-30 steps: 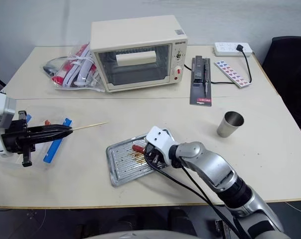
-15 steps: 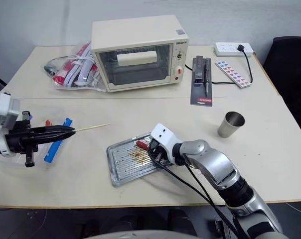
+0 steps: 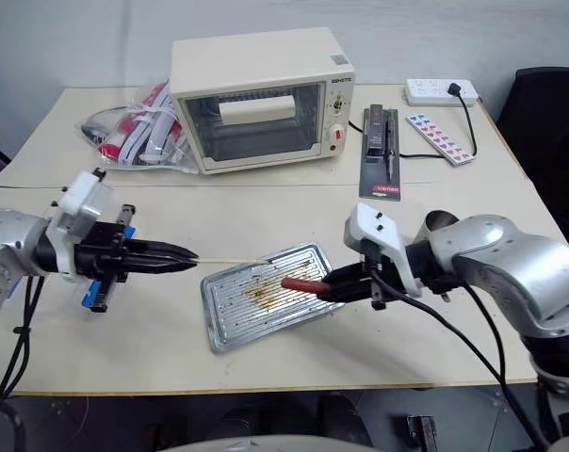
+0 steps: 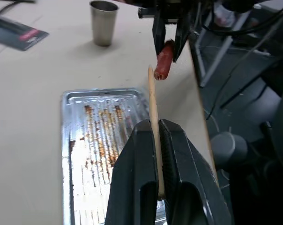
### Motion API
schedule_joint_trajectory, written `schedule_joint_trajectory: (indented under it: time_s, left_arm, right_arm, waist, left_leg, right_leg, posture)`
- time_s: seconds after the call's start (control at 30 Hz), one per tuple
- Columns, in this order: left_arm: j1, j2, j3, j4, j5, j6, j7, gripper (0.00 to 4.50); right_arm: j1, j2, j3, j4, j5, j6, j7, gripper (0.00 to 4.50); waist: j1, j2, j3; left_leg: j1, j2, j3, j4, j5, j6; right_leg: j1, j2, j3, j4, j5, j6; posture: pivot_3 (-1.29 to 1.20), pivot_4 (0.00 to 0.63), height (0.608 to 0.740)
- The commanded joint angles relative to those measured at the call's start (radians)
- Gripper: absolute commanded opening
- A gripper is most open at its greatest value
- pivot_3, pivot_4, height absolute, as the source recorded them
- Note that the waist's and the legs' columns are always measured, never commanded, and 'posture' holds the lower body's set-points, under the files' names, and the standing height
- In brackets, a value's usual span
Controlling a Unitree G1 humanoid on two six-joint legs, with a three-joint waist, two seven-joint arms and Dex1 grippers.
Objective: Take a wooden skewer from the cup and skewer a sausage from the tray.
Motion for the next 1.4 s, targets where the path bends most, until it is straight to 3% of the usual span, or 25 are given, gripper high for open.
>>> schedule_joint_trajectory:
  time_s: [0.03, 0.6, 0.87, 1.4]
  left_arm:
    - [-0.039, -0.028, -0.024, -0.012, 0.004, -0.019, -0.02, 0.0]
    - [-0.028, -0.023, -0.017, 0.019, 0.044, -0.049, -0.06, 0.0]
    - [0.053, -0.059, -0.002, -0.087, 0.012, -0.03, 0.007, 0.0]
    - [0.015, -0.035, 0.015, -0.036, 0.03, -0.033, -0.004, 0.0]
  right_arm:
    - [0.012, -0.017, -0.058, -0.062, 0.064, 0.031, -0.025, 0.96]
    - [0.095, -0.045, -0.123, -0.085, 0.112, 0.014, -0.085, 0.96]
    - [0.092, -0.048, -0.126, -0.077, 0.118, 0.013, -0.103, 0.96]
    - [0.111, -0.068, -0.119, -0.077, 0.12, -0.01, -0.096, 0.96]
  waist:
    - [0.003, 0.0, 0.0]
    - [0.003, 0.0, 0.0]
    - [0.003, 0.0, 0.0]
    - [0.006, 0.0, 0.0]
  left_leg:
    - [0.0, 0.0, 0.0, 0.001, 0.0, 0.0]
    - [0.0, 0.0, 0.0, 0.002, 0.0, 0.0]
    - [0.0, 0.0, 0.0, 0.001, 0.0, 0.0]
    - [0.0, 0.0, 0.0, 0.002, 0.0, 0.0]
  right_leg:
    - [0.0, 0.0, 0.0, 0.0, 0.0, 0.0]
    - [0.0, 0.0, 0.0, 0.0, 0.0, 0.0]
    - [0.0, 0.0, 0.0, 0.0, 0.0, 0.0]
    - [0.0, 0.0, 0.0, -0.001, 0.0, 0.0]
  posture:
    - [0.0, 0.15, 0.74]
    - [0.0, 0.15, 0.74]
    - [0.0, 0.15, 0.74]
    - [0.0, 0.15, 0.74]
